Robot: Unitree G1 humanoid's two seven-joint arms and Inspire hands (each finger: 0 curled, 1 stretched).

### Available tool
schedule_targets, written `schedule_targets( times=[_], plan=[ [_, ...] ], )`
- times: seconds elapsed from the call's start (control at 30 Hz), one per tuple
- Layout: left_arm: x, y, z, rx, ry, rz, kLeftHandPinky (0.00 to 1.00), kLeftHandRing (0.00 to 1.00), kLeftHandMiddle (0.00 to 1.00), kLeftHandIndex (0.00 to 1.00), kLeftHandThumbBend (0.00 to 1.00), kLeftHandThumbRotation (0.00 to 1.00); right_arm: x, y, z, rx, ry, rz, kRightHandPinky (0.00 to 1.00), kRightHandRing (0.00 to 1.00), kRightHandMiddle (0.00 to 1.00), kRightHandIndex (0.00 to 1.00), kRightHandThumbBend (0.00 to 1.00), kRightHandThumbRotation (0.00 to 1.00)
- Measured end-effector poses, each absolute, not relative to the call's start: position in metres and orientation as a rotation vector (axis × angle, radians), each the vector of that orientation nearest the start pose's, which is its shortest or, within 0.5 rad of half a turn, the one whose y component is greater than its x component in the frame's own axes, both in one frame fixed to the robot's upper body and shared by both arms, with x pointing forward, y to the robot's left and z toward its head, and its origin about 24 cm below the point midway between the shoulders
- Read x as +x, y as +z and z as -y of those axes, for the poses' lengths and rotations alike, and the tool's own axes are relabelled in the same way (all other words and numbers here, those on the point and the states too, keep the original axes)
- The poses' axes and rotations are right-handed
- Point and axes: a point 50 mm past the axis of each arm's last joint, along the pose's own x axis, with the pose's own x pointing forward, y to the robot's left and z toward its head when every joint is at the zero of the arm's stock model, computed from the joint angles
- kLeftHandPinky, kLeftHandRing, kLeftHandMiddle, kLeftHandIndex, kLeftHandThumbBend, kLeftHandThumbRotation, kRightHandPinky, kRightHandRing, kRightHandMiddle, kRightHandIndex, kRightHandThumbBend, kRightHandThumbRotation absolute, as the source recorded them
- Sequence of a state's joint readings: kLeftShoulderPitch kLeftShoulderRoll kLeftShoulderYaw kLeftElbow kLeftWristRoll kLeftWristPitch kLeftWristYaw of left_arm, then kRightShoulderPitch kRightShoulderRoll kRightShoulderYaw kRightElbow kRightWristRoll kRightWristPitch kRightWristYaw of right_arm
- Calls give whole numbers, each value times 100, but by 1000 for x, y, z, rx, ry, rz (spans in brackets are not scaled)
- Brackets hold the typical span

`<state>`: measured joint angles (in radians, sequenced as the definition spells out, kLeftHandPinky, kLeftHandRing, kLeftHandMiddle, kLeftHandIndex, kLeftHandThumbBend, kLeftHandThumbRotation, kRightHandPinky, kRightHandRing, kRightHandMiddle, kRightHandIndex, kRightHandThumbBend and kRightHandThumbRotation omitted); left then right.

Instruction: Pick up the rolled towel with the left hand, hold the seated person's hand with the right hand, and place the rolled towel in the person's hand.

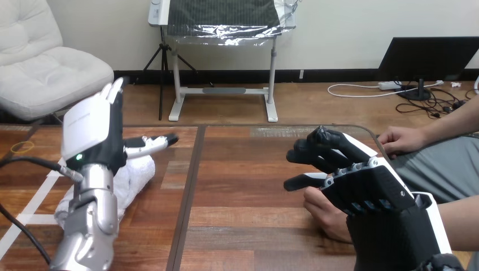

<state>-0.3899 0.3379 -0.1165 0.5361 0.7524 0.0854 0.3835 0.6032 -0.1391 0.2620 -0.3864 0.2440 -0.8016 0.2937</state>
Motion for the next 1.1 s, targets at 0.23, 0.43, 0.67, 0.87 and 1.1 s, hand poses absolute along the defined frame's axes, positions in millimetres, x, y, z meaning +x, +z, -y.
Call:
schedule_targets(
  times=[0.23,0.43,0.67,0.87,1.1],
  plan=[
    [319,41,-218,1238,318,-32,88,90,92,90,100,49,114,91,136,153,299,589,62,76,78,79,84,98],
    [318,35,-221,1261,333,-75,92,92,94,92,100,49,113,91,137,150,297,585,61,76,77,78,84,99],
    [316,31,-223,1276,339,-118,95,93,95,93,98,50,113,91,137,144,296,585,61,75,77,78,85,99],
    [316,28,-224,1287,332,-153,96,94,95,94,98,50,113,91,137,144,297,585,61,75,77,78,84,99],
    [315,24,-225,1293,328,-182,96,94,95,94,97,49,113,91,137,143,295,586,60,74,77,78,84,99]
  ],
)
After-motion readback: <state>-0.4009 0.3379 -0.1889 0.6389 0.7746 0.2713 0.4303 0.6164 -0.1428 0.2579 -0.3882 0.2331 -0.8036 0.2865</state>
